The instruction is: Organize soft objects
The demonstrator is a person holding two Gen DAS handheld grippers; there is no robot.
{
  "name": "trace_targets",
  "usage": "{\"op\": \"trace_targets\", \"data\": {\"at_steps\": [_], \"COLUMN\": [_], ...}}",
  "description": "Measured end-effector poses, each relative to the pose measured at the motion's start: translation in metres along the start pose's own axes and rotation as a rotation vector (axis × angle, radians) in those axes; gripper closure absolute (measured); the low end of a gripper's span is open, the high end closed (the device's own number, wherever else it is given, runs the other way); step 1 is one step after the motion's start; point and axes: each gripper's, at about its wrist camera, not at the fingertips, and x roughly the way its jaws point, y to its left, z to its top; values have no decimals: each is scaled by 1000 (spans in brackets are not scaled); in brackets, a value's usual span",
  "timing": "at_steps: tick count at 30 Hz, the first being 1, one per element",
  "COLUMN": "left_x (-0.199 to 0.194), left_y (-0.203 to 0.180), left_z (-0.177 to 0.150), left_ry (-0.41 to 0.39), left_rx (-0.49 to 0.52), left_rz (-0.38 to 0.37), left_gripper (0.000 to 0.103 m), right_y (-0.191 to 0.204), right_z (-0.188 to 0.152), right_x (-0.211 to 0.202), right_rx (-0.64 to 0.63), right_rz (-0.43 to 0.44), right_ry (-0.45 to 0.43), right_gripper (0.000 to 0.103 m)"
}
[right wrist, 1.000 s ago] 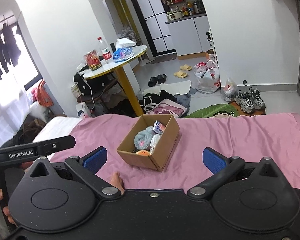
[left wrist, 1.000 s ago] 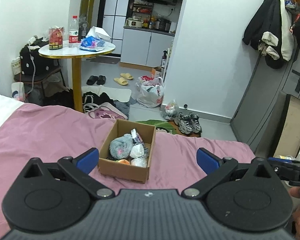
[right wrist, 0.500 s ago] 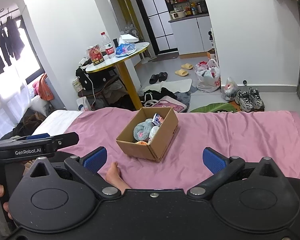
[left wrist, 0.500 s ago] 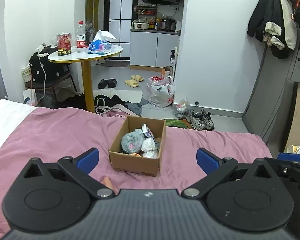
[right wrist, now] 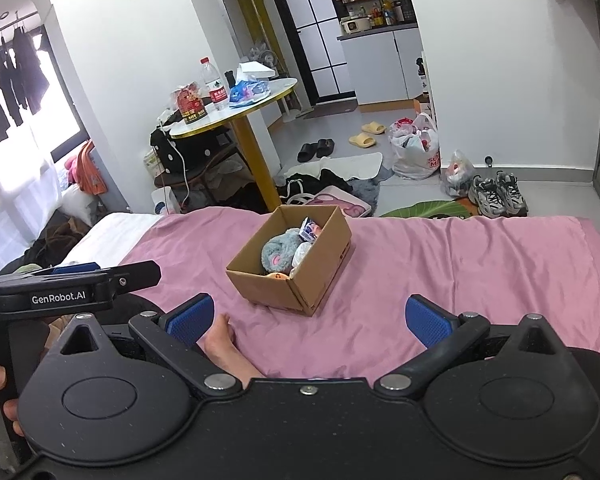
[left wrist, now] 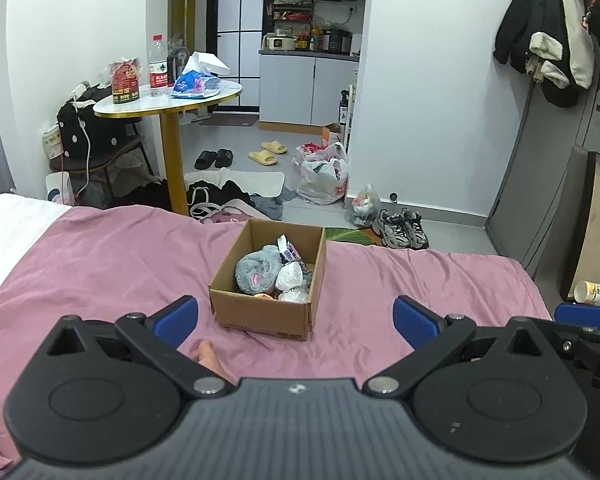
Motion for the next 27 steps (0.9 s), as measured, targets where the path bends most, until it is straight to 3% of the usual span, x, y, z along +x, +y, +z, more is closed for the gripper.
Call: {"op": "trace_targets", "data": {"at_steps": [27], "left_x": [-1], "left_y": [10], "left_z": [-8], "left_ry": [16], "left_rx": [-11], "left_rz": [5], "left_gripper": [0], "right_y": [2], "right_z": [-1], "right_x": [-3], "right_rx": [-37], "right_rz": [-3], "right_ry": [10], "right_gripper": [0]}}
